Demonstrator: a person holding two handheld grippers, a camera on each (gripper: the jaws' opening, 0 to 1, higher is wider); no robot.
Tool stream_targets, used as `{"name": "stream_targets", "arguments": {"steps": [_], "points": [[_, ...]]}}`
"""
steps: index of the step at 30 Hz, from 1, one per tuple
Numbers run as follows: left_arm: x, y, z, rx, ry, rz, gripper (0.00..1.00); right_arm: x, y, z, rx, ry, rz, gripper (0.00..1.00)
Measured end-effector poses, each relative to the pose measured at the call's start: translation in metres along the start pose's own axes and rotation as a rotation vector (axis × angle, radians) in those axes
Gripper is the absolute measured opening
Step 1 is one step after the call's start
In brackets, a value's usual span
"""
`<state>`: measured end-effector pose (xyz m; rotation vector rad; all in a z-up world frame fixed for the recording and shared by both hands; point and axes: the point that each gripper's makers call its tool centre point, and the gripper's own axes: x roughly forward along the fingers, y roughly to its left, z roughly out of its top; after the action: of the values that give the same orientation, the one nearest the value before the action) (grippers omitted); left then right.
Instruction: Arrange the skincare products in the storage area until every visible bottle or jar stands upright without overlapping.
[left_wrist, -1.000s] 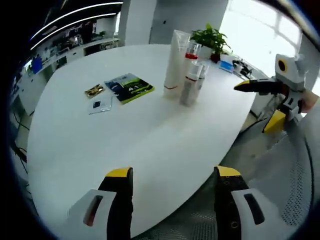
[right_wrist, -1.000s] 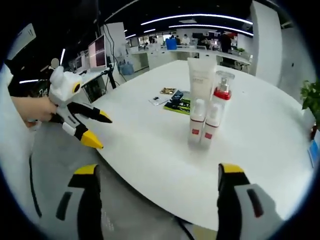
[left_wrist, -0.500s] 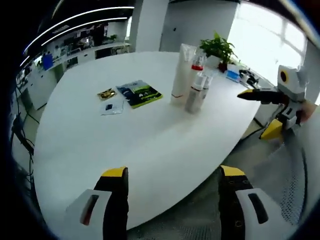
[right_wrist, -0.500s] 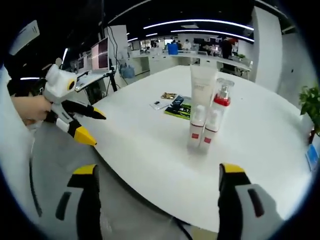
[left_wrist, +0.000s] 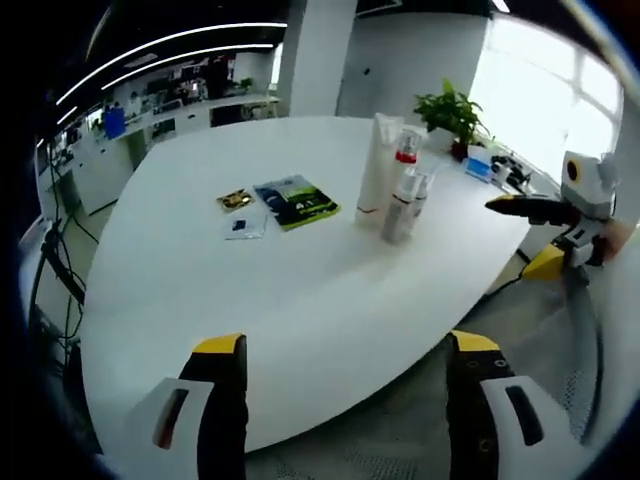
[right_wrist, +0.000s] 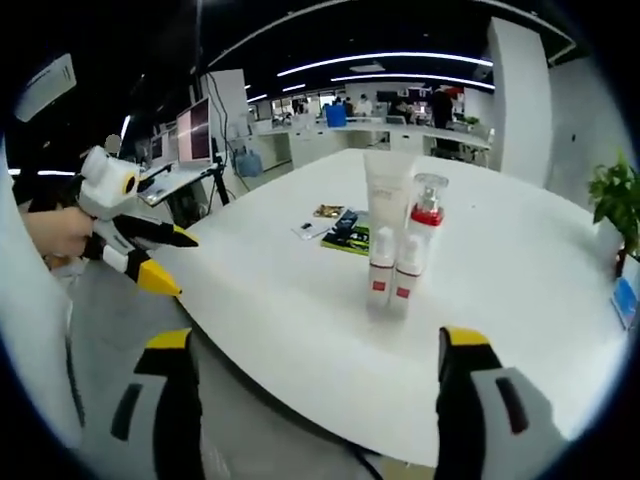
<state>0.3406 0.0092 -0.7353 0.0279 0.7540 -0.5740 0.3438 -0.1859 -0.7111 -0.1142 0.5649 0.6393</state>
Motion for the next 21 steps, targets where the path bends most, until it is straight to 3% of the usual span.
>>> {"name": "stream_targets", "arguments": {"steps": [14, 21], "points": [[-0.005, 0.003, 0.000, -0.019, 0.022, 0.036, 0.91, 0.003, -0.002, -0.001, -0.031, -0.023, -0.019, 1.00], [0.007, 0.006, 0.013, 0.001, 0.038, 0.020, 0.93, 0.003, -0.007, -0.002, -0.010, -0.030, -0.026, 1.00]]}}
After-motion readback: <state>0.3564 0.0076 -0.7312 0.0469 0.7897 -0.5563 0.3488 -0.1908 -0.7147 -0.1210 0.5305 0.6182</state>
